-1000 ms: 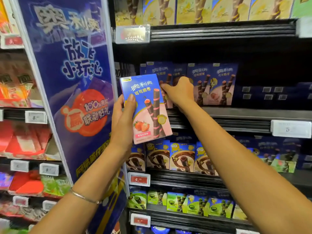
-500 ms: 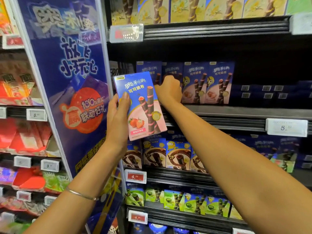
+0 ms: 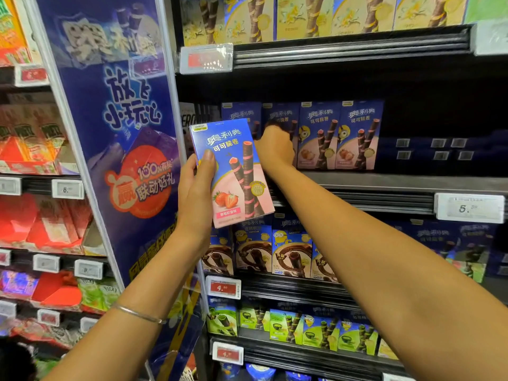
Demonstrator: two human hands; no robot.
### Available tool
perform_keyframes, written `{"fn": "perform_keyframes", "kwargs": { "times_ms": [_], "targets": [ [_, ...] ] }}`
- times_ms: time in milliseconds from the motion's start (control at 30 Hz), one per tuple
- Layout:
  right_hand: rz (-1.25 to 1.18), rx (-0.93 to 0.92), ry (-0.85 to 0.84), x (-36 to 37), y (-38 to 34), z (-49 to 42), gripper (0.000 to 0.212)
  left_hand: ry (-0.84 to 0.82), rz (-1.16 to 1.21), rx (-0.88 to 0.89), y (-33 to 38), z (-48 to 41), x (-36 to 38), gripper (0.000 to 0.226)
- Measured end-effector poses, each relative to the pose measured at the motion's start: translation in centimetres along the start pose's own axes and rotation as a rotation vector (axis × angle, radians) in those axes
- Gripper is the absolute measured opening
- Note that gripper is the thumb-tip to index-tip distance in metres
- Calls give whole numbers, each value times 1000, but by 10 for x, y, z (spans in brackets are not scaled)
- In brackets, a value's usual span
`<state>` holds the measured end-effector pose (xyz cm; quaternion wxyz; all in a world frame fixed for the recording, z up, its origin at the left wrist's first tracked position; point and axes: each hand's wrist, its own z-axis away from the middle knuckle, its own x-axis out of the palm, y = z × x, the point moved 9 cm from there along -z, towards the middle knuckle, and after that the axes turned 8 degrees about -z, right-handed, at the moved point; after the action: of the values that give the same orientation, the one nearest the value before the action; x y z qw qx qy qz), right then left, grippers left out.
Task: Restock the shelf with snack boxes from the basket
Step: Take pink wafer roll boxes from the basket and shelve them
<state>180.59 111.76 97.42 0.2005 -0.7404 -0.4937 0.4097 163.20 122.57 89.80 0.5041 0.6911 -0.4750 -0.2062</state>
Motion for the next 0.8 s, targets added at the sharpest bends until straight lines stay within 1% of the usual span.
{"fn": "perform_keyframes", "kwargs": {
  "times_ms": [167,333,567,667,733,800],
  "targets": [
    [-1,8,-20,2,0,0,24,5,-11,5,2,1,0,71],
    [21,-6,-21,3,-3,2,19,-10,-7,-6,3,0,1,72],
    [35,-19,-24,6,-4,1,17,-19,-18,-8,3,1,2,73],
    [40,-16,-33,6,-4,1,15,-23,-29,-9,2,0,2,65],
    [33,-17,-39,5,-4,1,17,-26,-29,-11,3,1,3,68],
    [5,-16,-50,4,-3,1,25,-24,-20,-17,5,3,3,73]
  ]
}}
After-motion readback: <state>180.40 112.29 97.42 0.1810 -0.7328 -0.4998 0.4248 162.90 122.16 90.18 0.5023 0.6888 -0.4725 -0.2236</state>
